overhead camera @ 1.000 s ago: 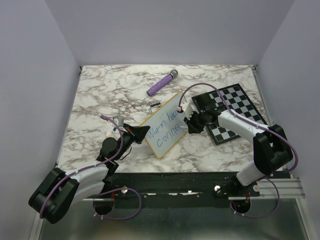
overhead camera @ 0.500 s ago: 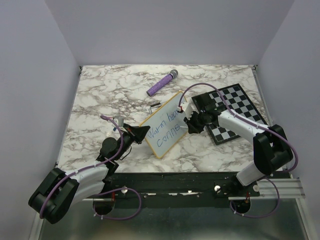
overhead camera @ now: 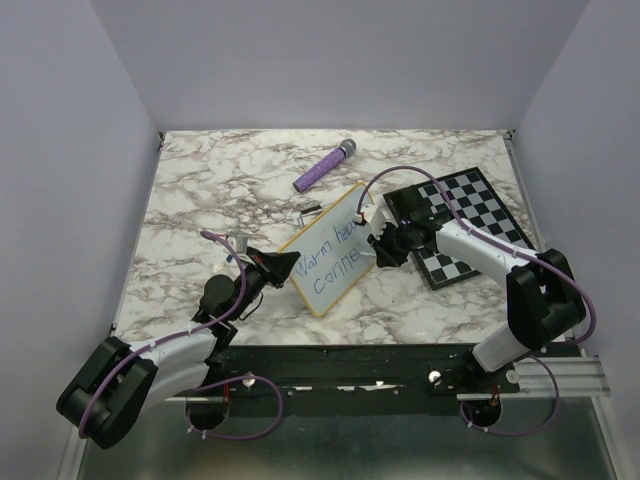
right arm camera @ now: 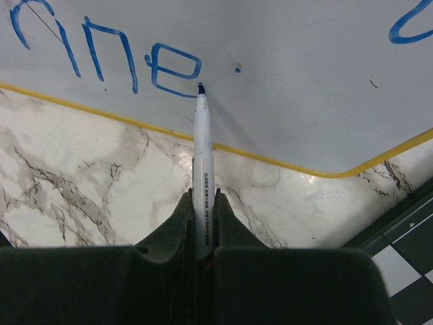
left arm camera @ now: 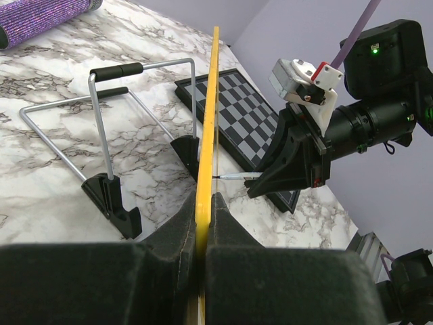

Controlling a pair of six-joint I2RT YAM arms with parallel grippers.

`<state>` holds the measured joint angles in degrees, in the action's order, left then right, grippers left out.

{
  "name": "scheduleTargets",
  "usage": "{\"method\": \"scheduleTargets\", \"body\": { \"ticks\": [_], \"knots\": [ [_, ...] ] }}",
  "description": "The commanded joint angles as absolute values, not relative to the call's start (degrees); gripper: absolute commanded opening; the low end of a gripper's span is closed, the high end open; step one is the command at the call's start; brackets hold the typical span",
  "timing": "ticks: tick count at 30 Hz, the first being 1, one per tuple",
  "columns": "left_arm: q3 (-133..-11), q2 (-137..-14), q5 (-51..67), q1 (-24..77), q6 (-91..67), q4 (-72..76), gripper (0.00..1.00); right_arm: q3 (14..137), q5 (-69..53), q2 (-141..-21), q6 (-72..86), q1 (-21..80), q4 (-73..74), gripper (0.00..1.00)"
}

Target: Write a sentence on the whiteboard

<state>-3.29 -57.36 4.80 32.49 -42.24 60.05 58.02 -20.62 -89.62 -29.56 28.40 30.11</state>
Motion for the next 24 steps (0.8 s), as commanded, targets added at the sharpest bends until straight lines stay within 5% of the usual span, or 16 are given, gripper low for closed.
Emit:
{"method": "scheduleTargets", "body": {
  "ticks": [1,24],
  "knots": [
    [-2.5,-56.6,7.1,32.9,-41.2,60.1,0.0,58.6,-20.3,-90.1,-29.8,28.1,30.7,0.01],
    [-2.3,-57.0,7.4,32.9,-41.5,60.9,0.0,58.6,-16.3,-88.5,-26.2,26.4,27.2,0.0]
  ]
}}
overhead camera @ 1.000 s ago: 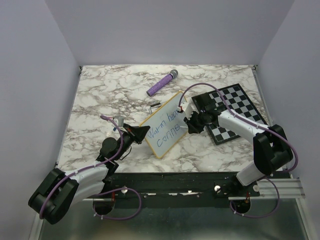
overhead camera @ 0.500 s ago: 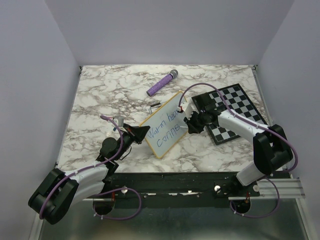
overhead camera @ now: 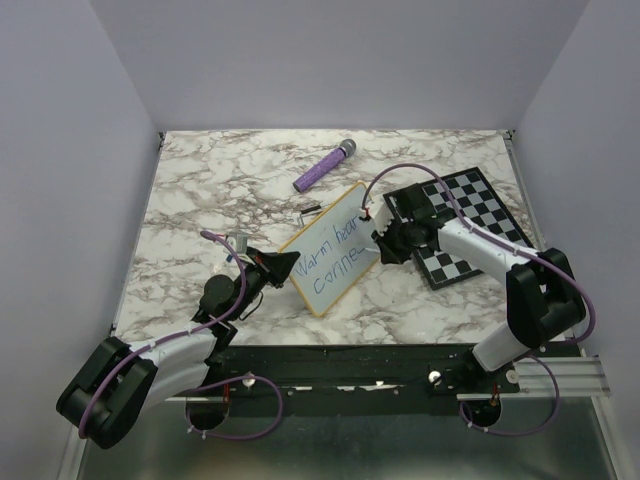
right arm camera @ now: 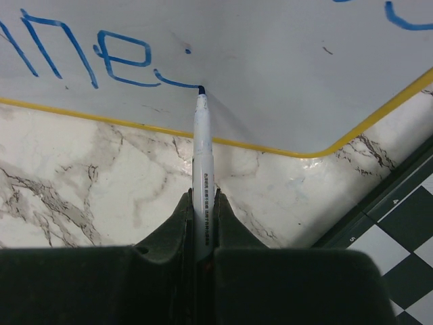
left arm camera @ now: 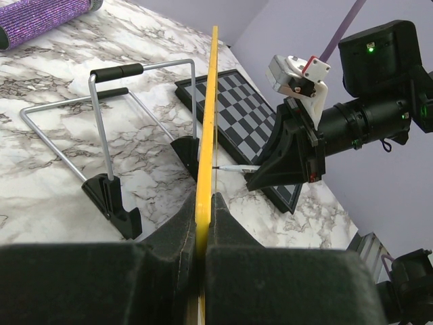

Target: Write a sentence on the whiteboard

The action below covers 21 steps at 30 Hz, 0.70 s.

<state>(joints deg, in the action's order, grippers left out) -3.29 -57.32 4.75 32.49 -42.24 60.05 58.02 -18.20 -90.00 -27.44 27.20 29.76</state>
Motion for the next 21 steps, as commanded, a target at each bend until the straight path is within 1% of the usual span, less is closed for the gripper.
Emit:
{"method": "scheduleTargets", "body": {
  "ticks": [1,21],
  "knots": [
    [-2.3,-57.1,7.4,32.9,-41.6,61.0,0.0,58.6,-16.4,-88.2,-26.0,26.4,26.9,0.01],
    [-2.5,-59.5,7.6,32.9,-42.1,63.2,0.0,58.6,-22.8,-88.3,-27.2,26.8,27.5,0.01]
  ]
}}
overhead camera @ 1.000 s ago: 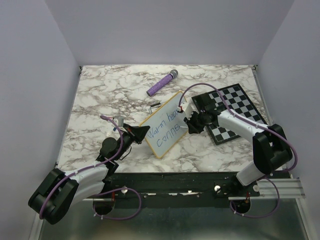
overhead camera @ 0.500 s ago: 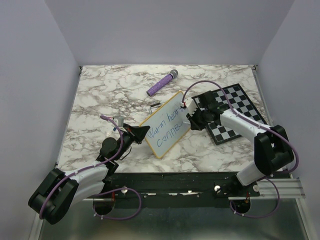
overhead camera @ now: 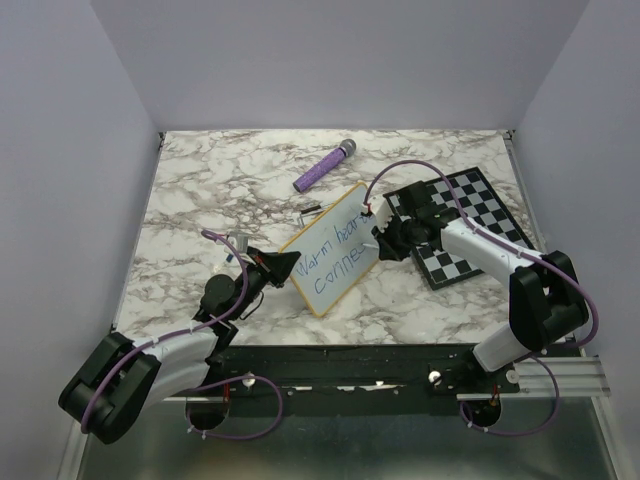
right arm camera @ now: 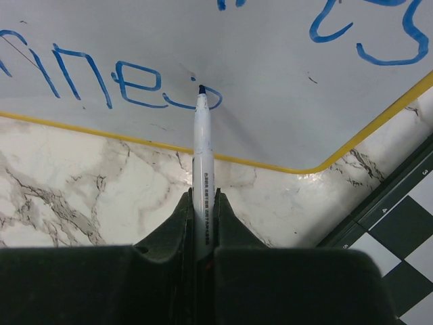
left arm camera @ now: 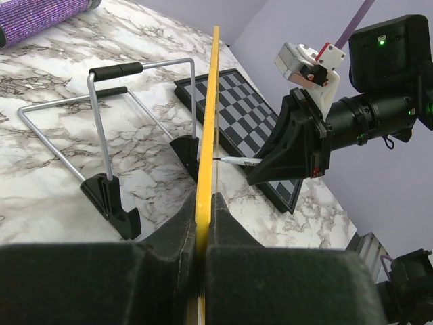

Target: Write a sentence on the whiteboard

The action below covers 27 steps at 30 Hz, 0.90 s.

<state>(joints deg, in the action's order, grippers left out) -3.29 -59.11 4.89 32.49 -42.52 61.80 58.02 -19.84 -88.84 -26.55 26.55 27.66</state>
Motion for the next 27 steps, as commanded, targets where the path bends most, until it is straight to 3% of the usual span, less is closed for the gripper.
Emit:
{"method": "scheduleTargets", "body": {
  "ticks": [1,27],
  "knots": [
    [-2.5,-59.5,7.6,32.9,-42.1,63.2,0.0,58.7,-23.2,-88.6,-27.8,26.9,28.1,0.01],
    [-2.3,-56.5,7.0,32.9,-41.4,60.4,0.0,60.0,-16.3,-91.0,-26.9,25.3,30.6,0.01]
  ]
}}
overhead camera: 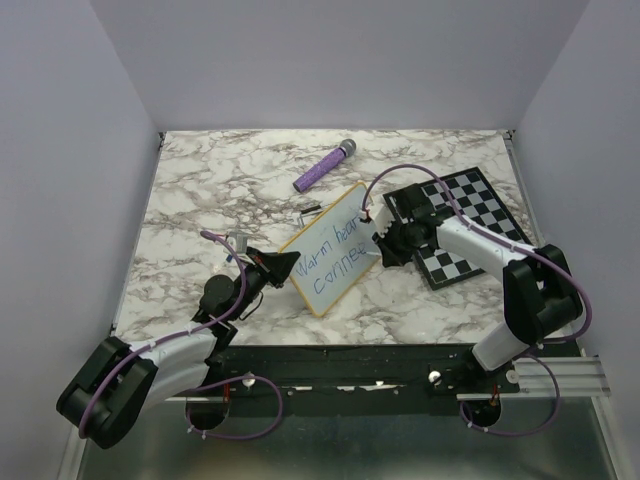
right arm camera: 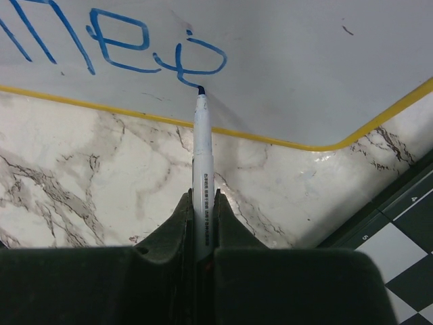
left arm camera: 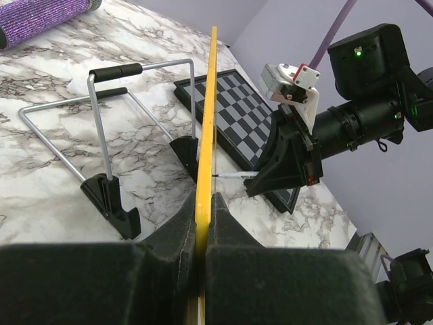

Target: Write a sentence on the whiteboard

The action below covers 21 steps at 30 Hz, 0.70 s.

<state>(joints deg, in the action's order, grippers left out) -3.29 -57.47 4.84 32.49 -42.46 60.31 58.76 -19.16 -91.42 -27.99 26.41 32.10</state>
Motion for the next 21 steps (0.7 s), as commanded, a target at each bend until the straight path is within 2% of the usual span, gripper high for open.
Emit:
{"method": "scheduleTargets", "body": {
  "ticks": [1,10,21],
  "knots": [
    [-2.4,-56.6,7.0,32.9,-41.4,60.4,0.0,59.9,-16.3,-90.6,-26.8,25.1,30.2,0.01],
    [-2.6,-57.2,7.2,32.9,-41.3,60.5,0.0,58.6,-21.5,-85.3,-27.3,25.0,28.9,0.01],
    [-2.8,-57.7,7.5,32.9,-41.3,60.9,0.0,57.9,-22.9,-85.5,-28.2,24.9,28.3,0.01]
  ]
}}
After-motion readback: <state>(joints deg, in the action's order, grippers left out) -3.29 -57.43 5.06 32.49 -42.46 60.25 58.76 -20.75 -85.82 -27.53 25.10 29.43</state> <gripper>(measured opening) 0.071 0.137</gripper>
